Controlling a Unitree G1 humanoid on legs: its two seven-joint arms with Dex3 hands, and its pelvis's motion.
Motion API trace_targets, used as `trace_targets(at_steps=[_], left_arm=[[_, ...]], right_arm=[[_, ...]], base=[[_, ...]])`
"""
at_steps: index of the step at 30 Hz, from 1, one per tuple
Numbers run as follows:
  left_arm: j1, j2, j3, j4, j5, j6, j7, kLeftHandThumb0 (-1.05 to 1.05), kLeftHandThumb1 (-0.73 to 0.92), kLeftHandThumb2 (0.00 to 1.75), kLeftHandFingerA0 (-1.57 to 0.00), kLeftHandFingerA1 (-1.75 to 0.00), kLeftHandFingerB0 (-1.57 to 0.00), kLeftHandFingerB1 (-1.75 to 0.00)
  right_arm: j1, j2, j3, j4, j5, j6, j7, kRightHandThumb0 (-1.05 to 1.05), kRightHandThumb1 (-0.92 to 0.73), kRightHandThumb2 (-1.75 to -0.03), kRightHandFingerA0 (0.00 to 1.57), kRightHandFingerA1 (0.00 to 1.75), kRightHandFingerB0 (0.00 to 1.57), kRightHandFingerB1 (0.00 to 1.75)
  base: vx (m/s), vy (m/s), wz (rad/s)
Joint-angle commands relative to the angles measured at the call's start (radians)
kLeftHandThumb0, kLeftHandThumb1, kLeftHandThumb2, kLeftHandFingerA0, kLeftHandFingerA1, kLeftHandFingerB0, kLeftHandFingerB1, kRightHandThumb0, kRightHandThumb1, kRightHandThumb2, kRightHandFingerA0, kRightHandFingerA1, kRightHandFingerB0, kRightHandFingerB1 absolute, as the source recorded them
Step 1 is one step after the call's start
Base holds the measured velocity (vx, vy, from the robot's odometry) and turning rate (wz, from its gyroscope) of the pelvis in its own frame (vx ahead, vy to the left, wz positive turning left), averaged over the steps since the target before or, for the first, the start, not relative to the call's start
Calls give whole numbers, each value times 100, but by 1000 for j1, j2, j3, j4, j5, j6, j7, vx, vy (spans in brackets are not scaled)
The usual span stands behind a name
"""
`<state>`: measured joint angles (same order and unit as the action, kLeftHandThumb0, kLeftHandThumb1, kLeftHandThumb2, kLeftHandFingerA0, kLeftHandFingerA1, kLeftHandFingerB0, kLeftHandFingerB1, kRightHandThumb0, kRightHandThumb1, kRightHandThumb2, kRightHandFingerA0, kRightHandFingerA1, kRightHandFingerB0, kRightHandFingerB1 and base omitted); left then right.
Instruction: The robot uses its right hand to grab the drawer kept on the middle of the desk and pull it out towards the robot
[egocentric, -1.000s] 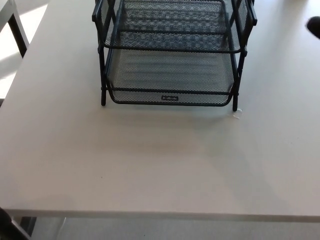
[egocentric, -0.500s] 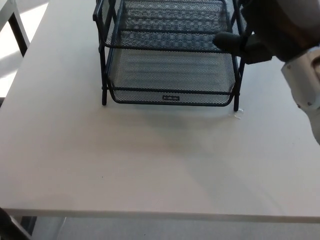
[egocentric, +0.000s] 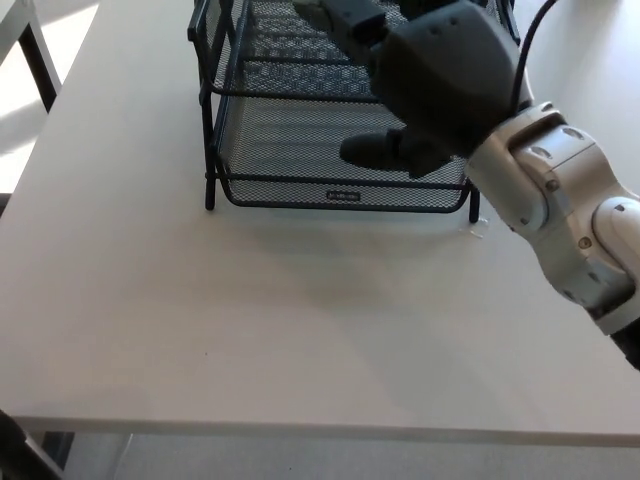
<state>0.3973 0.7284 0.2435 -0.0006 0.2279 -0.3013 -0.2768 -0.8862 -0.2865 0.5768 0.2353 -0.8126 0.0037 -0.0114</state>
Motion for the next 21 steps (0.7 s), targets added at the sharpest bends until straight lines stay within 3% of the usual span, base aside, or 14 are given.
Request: trace_targets(at_steps=[1, 3, 4, 5, 7, 9, 10, 11, 12, 14, 21], left_arm=[[-8, 1, -2, 0, 11, -21, -4, -30, 58, 57, -78, -85, -79, -56], [-5, 6, -2, -8, 18, -9, -9, -31, 59, 57, -77, -85, -78, -57], [-8, 5, -4, -2, 16, -18, -9, -31, 58, 57, -77, -85, -79, -57], [-10, 3, -5, 0, 16, -21, -7, -30, 58, 57, -78, -85, -79, -57], [-10, 3, -5, 2, 10, -20, -11, -30, 58, 57, -78, -85, -79, -57], [-8, -3, -8, -5, 9, -22, -9, -30, 57, 57, -81, -89, -80, -58], [-7, -2, -9, -9, 10, -14, -13, -30, 58, 57, -80, -87, -80, -57], [-6, -2, -9, -10, 10, -10, -14, -30, 58, 57, -80, -87, -80, -57], [-7, -1, -9, -8, 10, -10, -15, -31, 58, 57, -78, -83, -79, -55], [-12, -9, -12, 9, -1, -29, -10, -30, 56, 58, -79, -84, -80, -55], [-17, -4, -16, 5, 9, -23, -14, -31, 57, 57, -80, -88, -80, -58]], right_arm=[[-30, 31, 20, 63, -41, 7, 45, -105, -78, -64, 6, 47, 1, 32], [-36, 47, 28, 97, -56, 8, 33, -105, -79, -64, 4, 47, 0, 33], [-35, 56, 35, 120, -71, 12, 9, -94, -56, -106, 5, 42, 5, 17], [-38, 67, 41, 150, -90, 15, -32, -96, -55, -105, 0, 45, 3, 17], [-48, 90, 47, 204, -110, 26, -76, -95, -55, -102, 2, 39, 12, 15], [-63, 110, 56, 305, -136, 22, -184, -88, -51, -100, 4, 42, 5, 18], [-68, 118, 55, 333, -136, 21, -211, -98, -63, -63, 0, 47, 0, 34], [-71, 123, 55, 347, -137, 18, -223, -98, -63, -63, 0, 47, 0, 34], [-76, 130, 54, 369, -140, 22, -244, -87, -50, -97, 3, 38, 8, 19], [-89, 153, 52, 450, -153, 33, -345, -95, -56, -97, 4, 37, 6, 19], [-117, 179, 49, 558, -163, 44, -451, -91, -54, -92, 4, 34, 8, 24]], base=[[0, 0, 0], [0, 0, 0], [0, 0, 0], [0, 0, 0], [0, 0, 0], [0, 0, 0], [0, 0, 0], [0, 0, 0], [0, 0, 0], [0, 0, 0], [0, 0, 0]])
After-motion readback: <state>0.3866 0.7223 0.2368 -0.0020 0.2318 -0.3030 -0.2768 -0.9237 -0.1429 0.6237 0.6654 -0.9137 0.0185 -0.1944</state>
